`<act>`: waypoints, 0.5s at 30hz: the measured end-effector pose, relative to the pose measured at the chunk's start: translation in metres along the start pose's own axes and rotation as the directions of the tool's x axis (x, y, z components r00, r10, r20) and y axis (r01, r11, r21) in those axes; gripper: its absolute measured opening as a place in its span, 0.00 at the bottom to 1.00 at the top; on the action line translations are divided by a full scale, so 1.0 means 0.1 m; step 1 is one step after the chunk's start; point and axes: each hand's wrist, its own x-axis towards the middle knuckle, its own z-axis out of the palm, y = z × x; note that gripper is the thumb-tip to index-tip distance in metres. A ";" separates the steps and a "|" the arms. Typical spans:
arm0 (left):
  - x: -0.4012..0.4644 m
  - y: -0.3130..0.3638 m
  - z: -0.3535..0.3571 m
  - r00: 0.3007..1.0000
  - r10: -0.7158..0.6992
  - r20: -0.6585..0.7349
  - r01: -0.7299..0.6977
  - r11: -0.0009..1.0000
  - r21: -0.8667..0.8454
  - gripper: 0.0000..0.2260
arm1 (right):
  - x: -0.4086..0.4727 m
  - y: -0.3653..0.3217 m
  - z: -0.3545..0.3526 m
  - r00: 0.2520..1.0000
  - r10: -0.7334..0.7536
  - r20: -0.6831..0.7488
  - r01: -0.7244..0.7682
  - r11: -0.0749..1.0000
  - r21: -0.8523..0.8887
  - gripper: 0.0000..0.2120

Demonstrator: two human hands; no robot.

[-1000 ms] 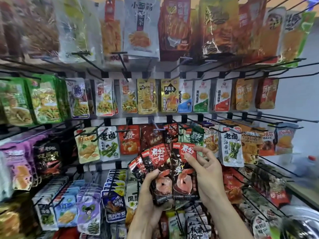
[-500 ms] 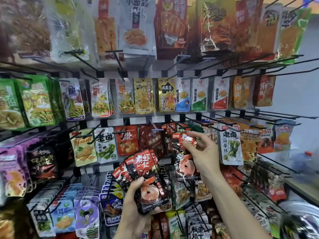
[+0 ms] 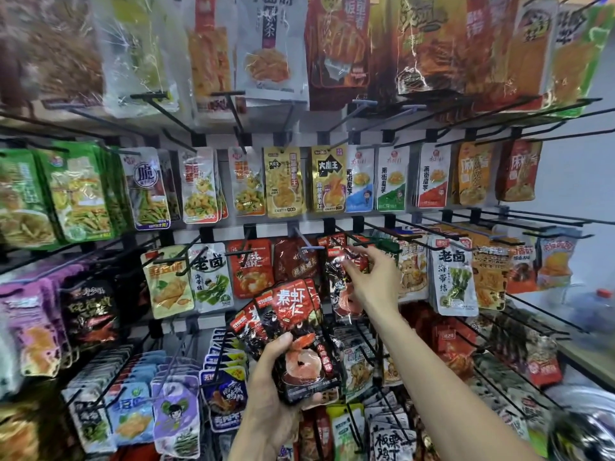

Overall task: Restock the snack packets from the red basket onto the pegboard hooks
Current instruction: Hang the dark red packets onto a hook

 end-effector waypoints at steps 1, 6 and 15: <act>0.00 0.00 0.00 1.000 -0.003 -0.007 0.003 1.000 0.008 0.09 | 0.07 0.03 0.07 1.000 0.002 0.019 -0.001 0.999 -0.038 0.15; 0.01 -0.01 0.00 1.000 -0.011 -0.014 0.012 1.000 0.022 0.11 | 0.04 0.12 0.12 0.997 -0.008 0.082 0.016 0.995 -0.098 0.20; 0.07 -0.09 0.07 0.999 -0.031 0.026 0.029 0.996 0.081 0.19 | -0.91 -0.23 -0.51 0.986 -0.018 0.167 -0.033 0.954 0.297 0.11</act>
